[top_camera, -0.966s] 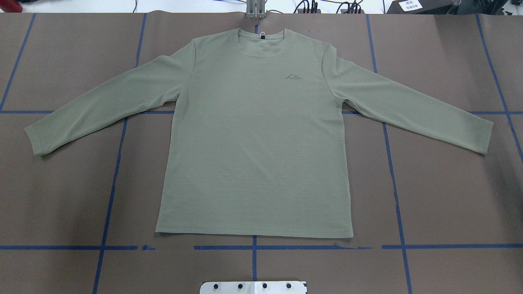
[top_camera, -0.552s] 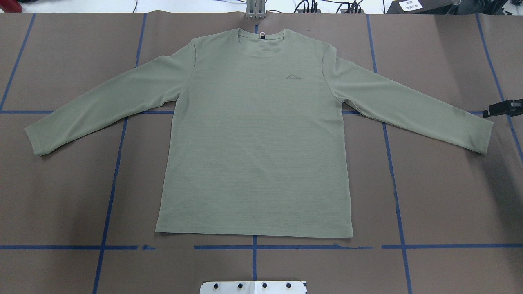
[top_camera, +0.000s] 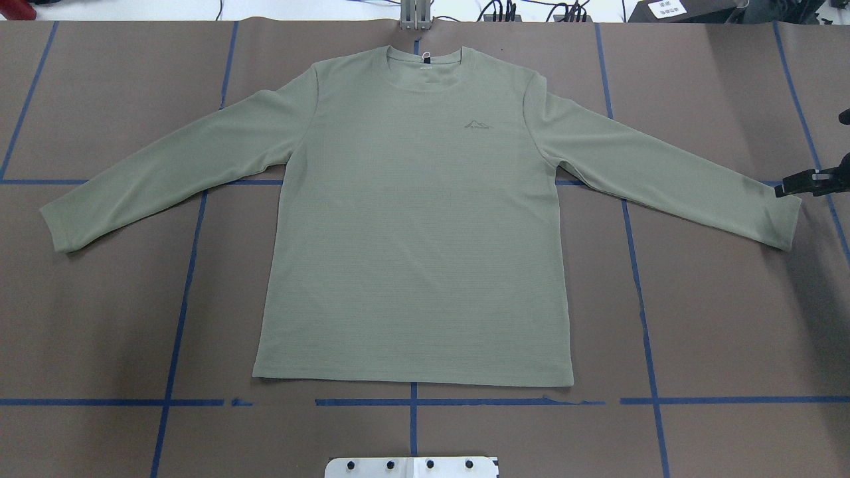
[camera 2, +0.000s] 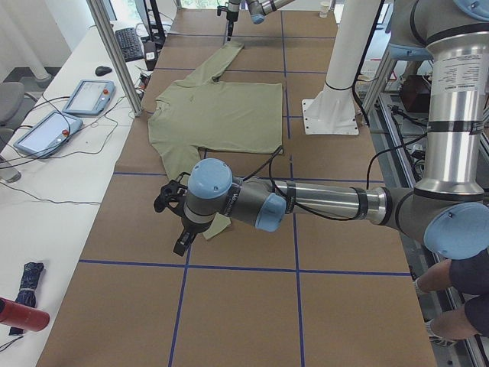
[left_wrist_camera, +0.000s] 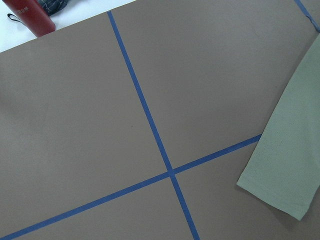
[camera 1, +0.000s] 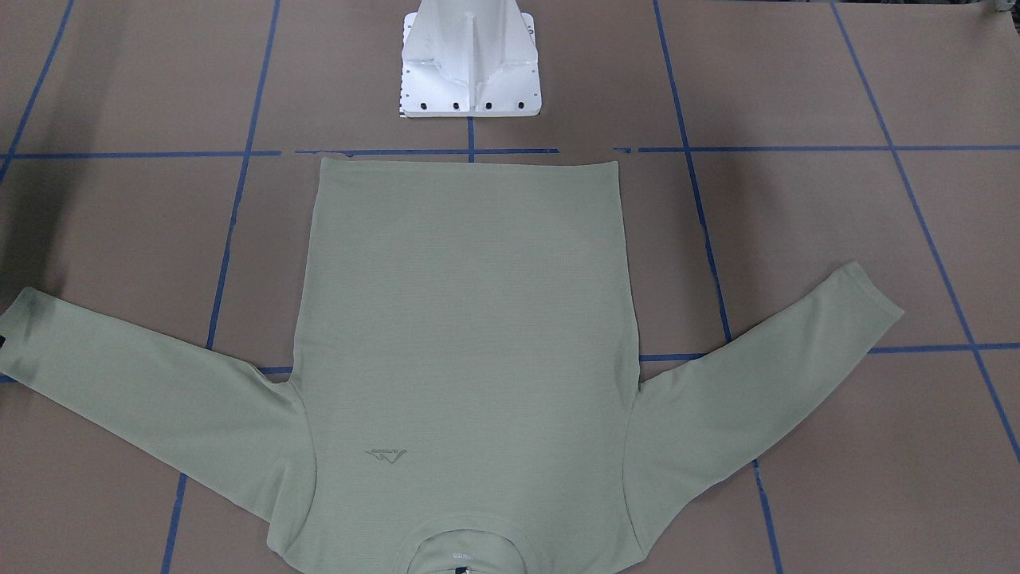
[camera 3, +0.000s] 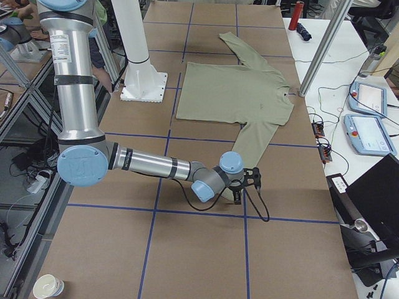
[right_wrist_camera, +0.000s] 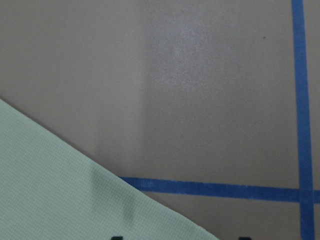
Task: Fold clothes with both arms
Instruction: 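Lower the right gripper to the cuff of the sleeve nearest it and grasp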
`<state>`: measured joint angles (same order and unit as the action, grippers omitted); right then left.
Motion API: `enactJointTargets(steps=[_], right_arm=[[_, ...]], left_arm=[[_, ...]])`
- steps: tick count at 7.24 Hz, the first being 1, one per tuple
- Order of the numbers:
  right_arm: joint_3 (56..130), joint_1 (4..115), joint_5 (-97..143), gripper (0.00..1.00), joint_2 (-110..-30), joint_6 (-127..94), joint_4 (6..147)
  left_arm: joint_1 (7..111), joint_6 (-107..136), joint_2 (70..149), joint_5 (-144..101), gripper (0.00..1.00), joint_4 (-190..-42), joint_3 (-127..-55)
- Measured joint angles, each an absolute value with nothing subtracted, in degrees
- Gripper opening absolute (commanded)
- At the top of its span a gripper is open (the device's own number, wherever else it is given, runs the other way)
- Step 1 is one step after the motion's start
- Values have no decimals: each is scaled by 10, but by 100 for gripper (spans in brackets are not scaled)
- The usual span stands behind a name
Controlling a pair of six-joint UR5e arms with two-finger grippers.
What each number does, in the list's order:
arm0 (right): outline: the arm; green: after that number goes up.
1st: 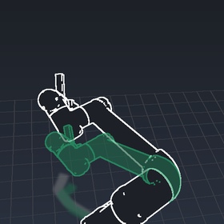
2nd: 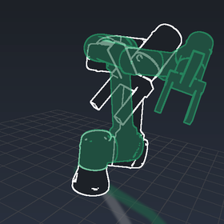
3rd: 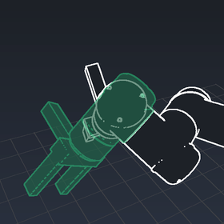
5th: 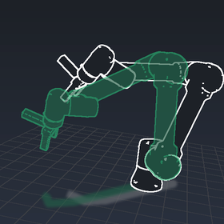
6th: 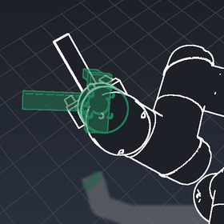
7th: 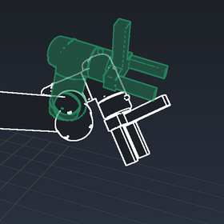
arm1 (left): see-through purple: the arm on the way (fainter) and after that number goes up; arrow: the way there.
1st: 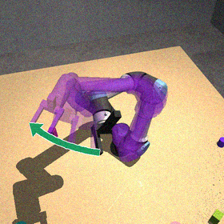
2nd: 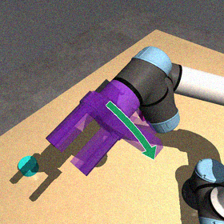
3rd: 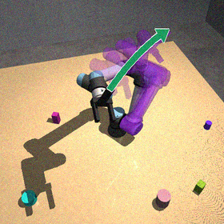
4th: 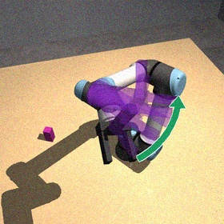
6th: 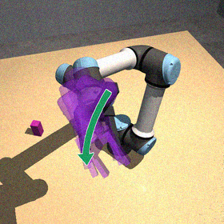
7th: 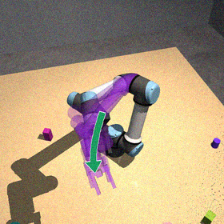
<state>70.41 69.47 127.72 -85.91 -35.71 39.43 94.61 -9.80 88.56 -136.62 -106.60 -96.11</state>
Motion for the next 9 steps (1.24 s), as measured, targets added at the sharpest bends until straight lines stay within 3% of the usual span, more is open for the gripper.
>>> enactJointTargets(steps=[3,6,9], right_arm=[[688,694,1276,80,-858,-357,393],[686,694,1275,70,-857,-358,393],[685,690,1274,70,-856,-358,394]], left_arm=[[947,-99,886,-1366,100,-1066,-962],[947,-99,885,-1367,100,-1066,-962],[947,-100,885,-1367,100,-1066,-962]])
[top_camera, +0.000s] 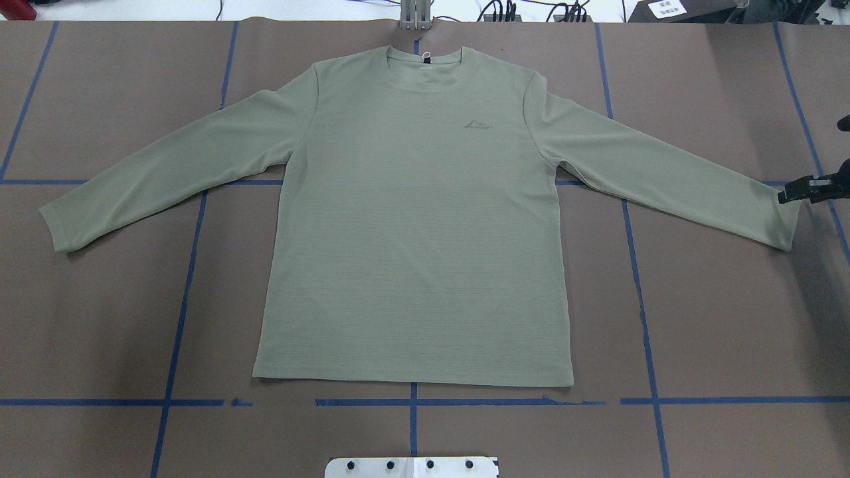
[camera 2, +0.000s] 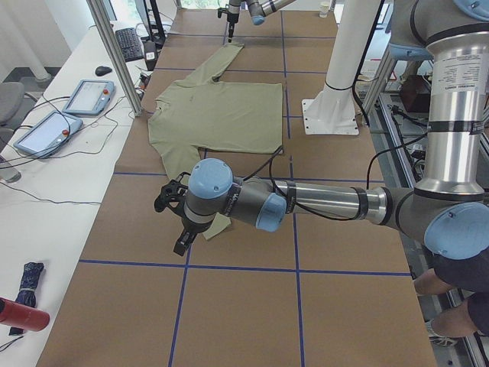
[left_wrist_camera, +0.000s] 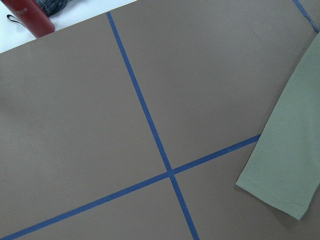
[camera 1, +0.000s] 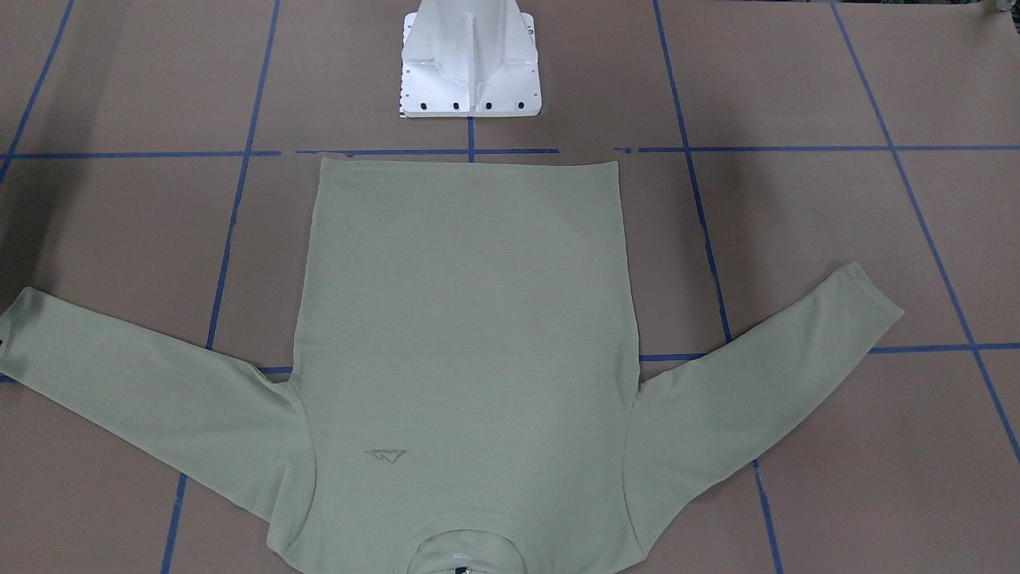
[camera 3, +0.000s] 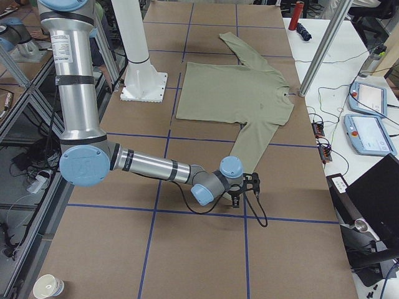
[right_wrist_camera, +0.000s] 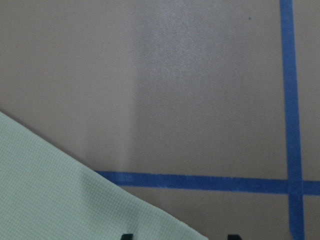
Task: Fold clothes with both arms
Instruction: 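Lower the right gripper to the cuff of the sleeve nearest it and grasp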
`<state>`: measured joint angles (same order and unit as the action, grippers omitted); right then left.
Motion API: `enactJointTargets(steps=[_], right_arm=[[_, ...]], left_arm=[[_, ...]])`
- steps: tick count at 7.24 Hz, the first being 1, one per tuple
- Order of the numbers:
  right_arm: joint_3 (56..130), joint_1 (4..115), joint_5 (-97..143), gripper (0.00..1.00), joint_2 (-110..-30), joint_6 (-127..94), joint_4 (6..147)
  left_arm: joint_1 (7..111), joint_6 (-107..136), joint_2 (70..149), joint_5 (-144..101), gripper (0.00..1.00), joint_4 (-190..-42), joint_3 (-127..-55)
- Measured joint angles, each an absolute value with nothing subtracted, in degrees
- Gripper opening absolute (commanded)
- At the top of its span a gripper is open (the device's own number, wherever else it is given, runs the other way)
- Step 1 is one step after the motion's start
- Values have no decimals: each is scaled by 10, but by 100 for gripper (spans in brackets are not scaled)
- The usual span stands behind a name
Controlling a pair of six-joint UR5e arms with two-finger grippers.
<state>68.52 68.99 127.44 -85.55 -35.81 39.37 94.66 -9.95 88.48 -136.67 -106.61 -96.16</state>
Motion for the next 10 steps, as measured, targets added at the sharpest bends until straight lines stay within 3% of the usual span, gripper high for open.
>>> enactJointTargets(steps=[4,5,7,8,10], right_arm=[[685,684,1274,62,-855,-358,394],[684,683,1274,53,-855,-358,394],[684,682,1274,13,-855,-359,394],[685,681,1274,0,-855,-359,395],[691,682,1276,0,-853,-360,395]], left_arm=[[947,-101,884,-1367,100,-1066,-962],[947,-101,884,-1368,100,-1065,-962],[947,-101,884,-1368,100,-1065,-962],[947,-101,884,-1368,100,-1065,-963],[947,-101,884,-1368,100,-1065,-964]])
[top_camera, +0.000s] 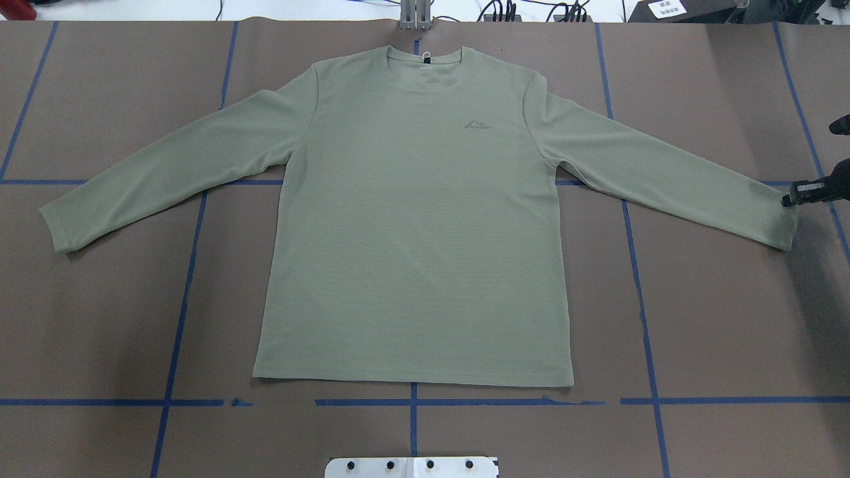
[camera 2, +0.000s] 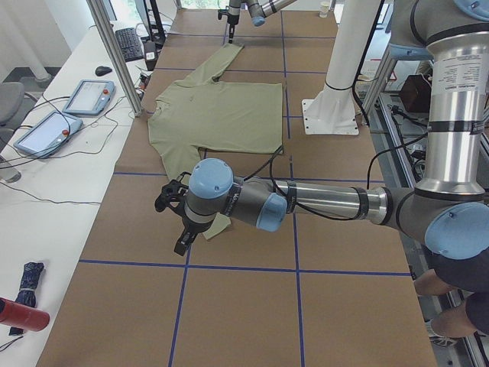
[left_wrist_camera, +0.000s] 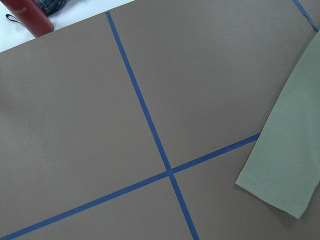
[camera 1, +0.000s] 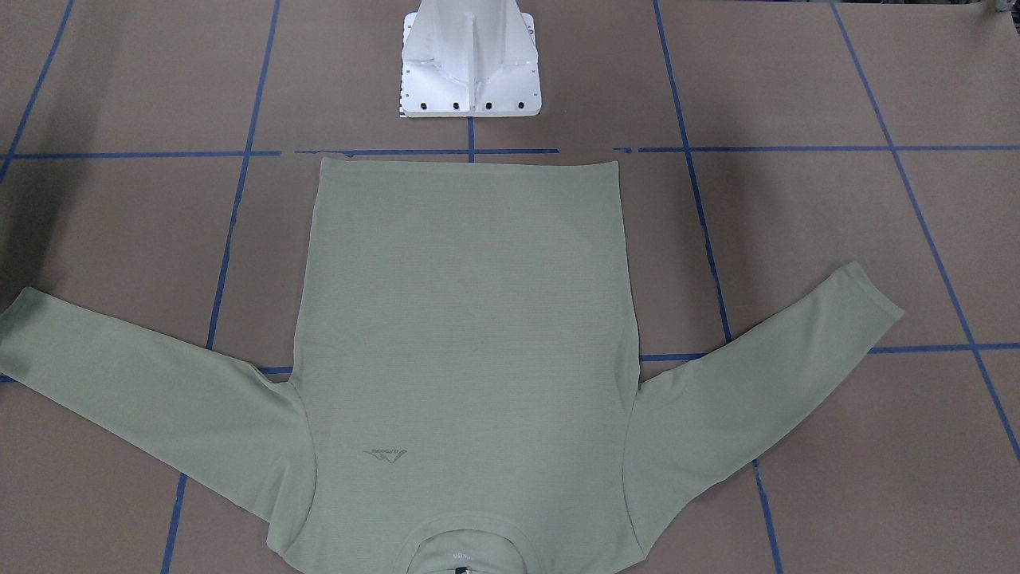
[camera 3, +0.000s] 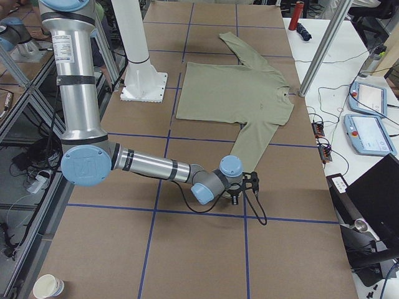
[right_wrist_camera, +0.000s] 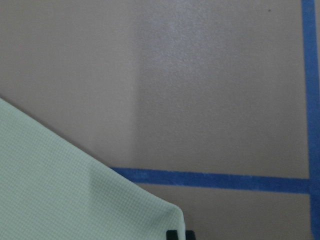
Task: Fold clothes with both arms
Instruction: 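Lower the right gripper to the cuff of the sleeve nearest it and grasp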
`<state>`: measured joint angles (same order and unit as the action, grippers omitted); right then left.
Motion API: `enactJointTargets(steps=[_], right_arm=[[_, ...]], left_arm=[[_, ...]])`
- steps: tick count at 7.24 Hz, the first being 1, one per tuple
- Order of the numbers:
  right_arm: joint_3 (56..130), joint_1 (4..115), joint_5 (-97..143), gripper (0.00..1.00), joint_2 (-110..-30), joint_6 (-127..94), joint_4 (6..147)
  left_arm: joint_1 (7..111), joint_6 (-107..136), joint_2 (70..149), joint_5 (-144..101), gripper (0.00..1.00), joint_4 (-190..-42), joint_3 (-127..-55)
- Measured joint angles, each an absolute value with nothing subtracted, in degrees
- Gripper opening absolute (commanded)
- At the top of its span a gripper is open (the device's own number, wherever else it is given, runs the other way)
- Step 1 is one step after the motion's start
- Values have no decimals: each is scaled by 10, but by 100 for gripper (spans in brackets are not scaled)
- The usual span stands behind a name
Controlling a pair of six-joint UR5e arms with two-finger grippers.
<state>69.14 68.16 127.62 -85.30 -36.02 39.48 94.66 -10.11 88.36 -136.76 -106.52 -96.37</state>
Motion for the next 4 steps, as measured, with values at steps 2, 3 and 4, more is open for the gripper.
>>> enactJointTargets(steps=[2,3,4], right_arm=[[717,686,1284,0,-844,-367,413],[759,689,1288,0,-838,-384,464],[828,691,1288,0,-829,-398,557]], left_arm=[[947,-101,884,-1373,100,-1065,-964],[947,-101,884,-1377,100,-1064,-964],[947,-101,884,-1379,100,-1064,-964]])
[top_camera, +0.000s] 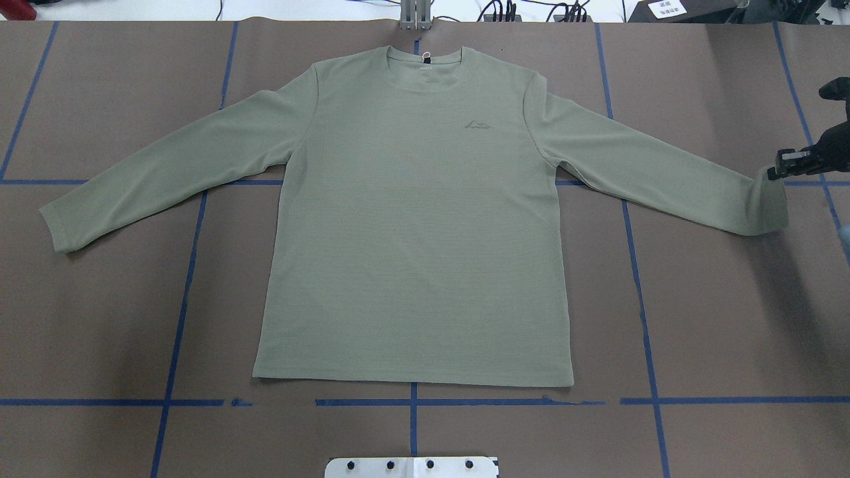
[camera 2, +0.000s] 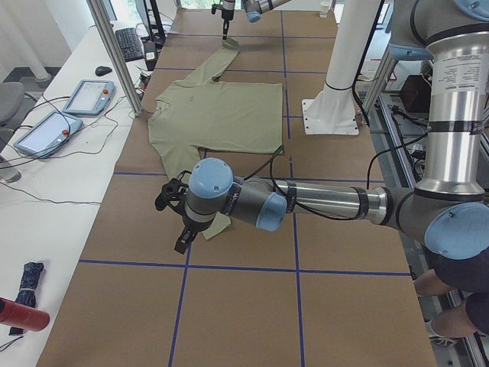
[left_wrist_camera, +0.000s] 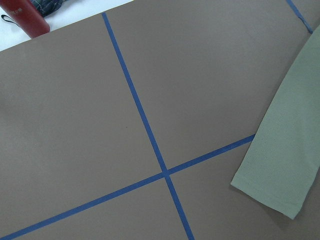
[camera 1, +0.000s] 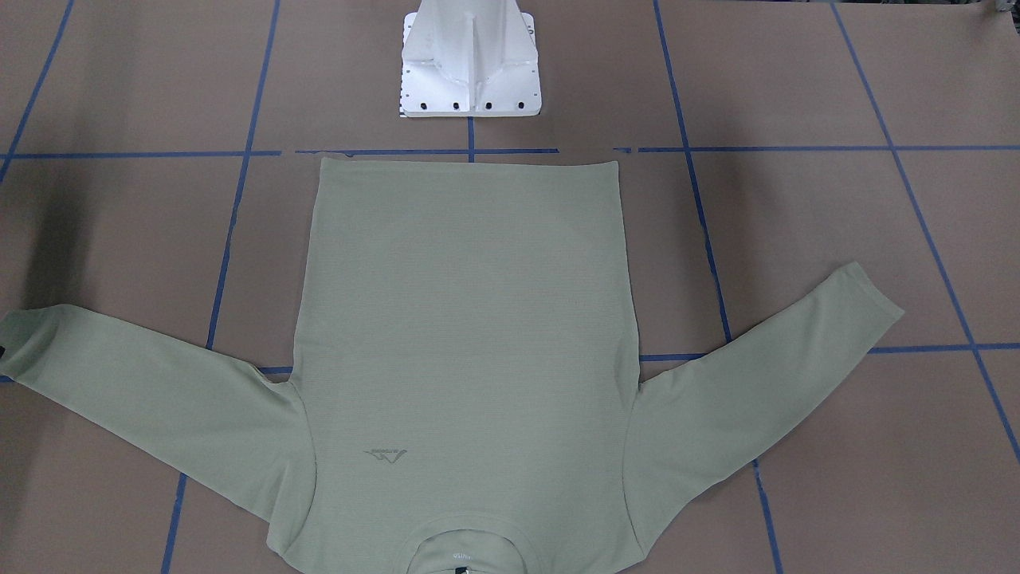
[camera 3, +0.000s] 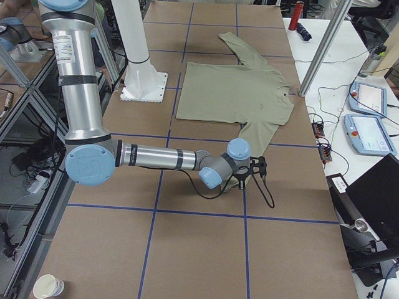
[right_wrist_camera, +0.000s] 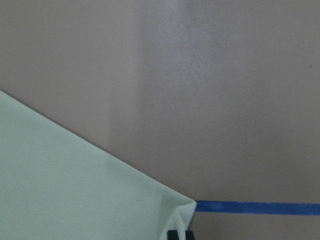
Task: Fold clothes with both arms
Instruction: 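Lower the right gripper to the cuff of the sleeve nearest it and grasp, then carry the sleeve with the right gripper across the shirt body toward the collar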
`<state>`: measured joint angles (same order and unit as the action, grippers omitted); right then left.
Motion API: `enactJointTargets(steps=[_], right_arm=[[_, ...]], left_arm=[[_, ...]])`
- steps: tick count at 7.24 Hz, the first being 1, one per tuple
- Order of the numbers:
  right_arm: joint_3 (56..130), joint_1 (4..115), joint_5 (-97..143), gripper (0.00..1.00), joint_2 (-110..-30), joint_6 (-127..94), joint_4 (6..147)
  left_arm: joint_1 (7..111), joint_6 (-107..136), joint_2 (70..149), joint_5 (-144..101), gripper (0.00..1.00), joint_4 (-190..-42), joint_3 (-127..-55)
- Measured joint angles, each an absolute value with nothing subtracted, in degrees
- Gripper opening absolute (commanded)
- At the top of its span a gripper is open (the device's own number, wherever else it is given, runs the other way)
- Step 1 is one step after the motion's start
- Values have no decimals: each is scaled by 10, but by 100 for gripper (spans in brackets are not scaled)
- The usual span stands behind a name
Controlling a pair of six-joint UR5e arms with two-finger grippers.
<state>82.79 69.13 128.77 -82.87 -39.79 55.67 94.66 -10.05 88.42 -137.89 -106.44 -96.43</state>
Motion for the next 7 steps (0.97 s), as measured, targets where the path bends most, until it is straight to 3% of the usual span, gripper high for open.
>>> enactJointTargets(steps=[2,4,6,7], right_arm=[[963,690,1269,0,-771,-408,785],[1012,644,1212,0,-651,-468,969],[973,572,1133,0,-535,-573,1016],[908,550,1106,0,-455,-609,1019]], left_arm=[[947,-100,885,-1380,100,-1064,-964],[947,-99,885,-1380,100,-1064,-964],[947,-98,886,-1380,100,-1063,-963],[947,-98,887,-1380,100,-1063,-963]])
